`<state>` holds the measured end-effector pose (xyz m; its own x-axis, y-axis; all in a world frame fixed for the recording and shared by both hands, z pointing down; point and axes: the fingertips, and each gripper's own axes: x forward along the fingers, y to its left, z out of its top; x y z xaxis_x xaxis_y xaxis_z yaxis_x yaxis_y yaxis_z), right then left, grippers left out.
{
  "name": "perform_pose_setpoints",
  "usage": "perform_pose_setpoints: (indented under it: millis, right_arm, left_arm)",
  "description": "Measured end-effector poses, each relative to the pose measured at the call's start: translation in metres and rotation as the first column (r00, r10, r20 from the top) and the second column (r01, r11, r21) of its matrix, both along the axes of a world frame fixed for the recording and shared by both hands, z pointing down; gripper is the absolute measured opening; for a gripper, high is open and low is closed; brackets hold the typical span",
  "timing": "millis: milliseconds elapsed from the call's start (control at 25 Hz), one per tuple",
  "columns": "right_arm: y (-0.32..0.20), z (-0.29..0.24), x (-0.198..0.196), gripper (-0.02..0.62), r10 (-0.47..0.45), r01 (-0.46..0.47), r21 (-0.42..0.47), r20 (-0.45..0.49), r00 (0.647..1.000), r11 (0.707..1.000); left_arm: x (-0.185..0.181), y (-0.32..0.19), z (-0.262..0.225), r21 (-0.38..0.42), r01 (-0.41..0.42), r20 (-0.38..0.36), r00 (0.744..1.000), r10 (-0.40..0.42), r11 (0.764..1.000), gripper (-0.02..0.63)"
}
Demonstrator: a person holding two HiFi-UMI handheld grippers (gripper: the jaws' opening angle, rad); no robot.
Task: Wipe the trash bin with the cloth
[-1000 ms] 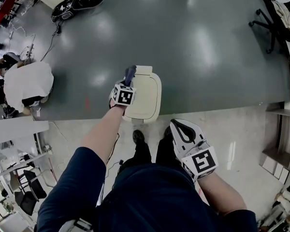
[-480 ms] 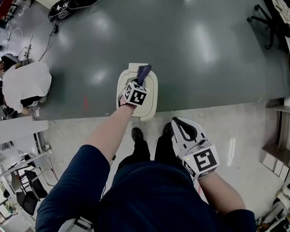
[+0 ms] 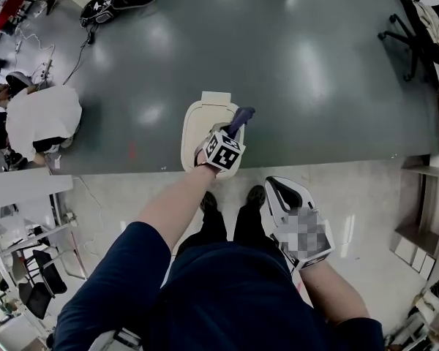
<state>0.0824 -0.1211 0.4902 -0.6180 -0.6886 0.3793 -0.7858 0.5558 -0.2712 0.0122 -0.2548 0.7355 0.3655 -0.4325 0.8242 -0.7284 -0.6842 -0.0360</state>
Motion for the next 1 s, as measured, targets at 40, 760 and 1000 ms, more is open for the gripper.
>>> perform_pose_setpoints:
  millis: [40, 760, 1000]
  right_arm:
    - [0.001, -0.001, -0.004, 0.005, -0.008, 0.008, 0.004, 0.003, 1.000, 1.000]
    - [0.019, -0.009, -0.039, 0.005, -0.059, 0.059, 0.013, -0.001, 0.998, 0.998]
    - [0.028, -0.011, -0.028, 0.005, -0.028, 0.029, 0.021, -0.002, 1.000, 0.999]
  left_arm:
    - [-0.011, 0.001, -0.001, 0.005, 0.014, 0.004, 1.000, -0.014, 1.000, 0.051]
    - [-0.173, 0.013, 0.018, -0.008, 0.281, 0.125, 0.952, -0.278, 0.960, 0.051]
    - [-0.108, 0.025, 0.012, 0.003, 0.156, 0.091, 0.984, -0.156, 0.988, 0.051]
